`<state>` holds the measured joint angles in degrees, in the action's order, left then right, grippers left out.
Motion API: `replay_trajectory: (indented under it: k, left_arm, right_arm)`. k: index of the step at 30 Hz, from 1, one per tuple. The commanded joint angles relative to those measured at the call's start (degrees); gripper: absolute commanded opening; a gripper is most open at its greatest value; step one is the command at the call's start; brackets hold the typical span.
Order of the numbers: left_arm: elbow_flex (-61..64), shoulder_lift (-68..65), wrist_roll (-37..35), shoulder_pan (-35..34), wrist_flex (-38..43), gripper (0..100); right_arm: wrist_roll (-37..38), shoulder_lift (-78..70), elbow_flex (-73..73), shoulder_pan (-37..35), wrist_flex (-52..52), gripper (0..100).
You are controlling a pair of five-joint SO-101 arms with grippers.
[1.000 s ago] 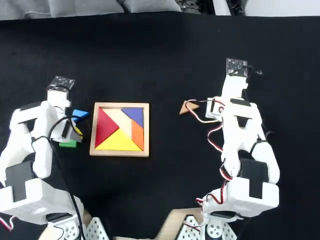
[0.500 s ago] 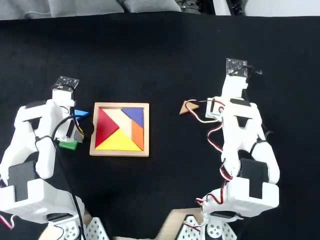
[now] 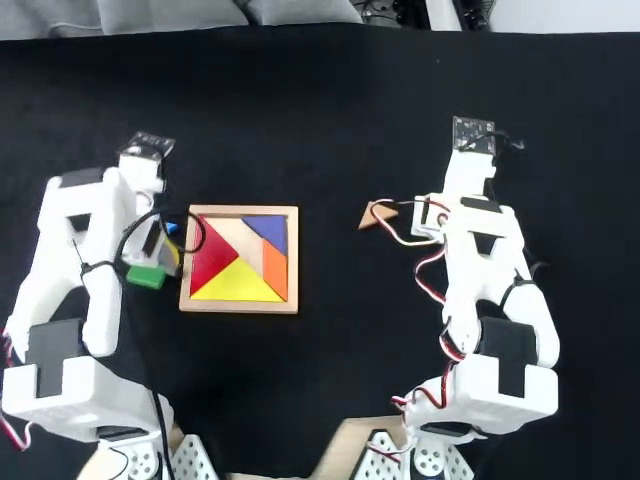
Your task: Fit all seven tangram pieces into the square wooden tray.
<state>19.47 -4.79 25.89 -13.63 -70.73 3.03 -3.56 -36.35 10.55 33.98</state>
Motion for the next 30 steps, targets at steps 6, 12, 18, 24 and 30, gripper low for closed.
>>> replay_trajectory:
  k: [6,12,18,24,30]
  left_arm:
    - [-14.2,0.26,-7.82,15.78,-1.49,16]
    - [-8.31,0.26,-11.34,17.98,10.81,16]
    - [-1.89,-0.09,-11.34,18.15,19.25,16]
    - [-3.03,-5.71,-11.08,19.56,19.6,16]
    - [-8.04,-10.9,-10.99,19.65,16.18,16]
  right_arm:
    - [0.53,0.22,2.77,-1.14,-0.97,1.5]
    - [0.53,0.22,2.77,-1.05,-0.88,1.5]
    - [0.53,0.22,2.77,-1.05,-0.88,1.5]
    - [0.53,0.22,2.86,-1.05,-0.97,1.5]
    - [0.53,0.22,2.86,-1.05,-0.97,1.5]
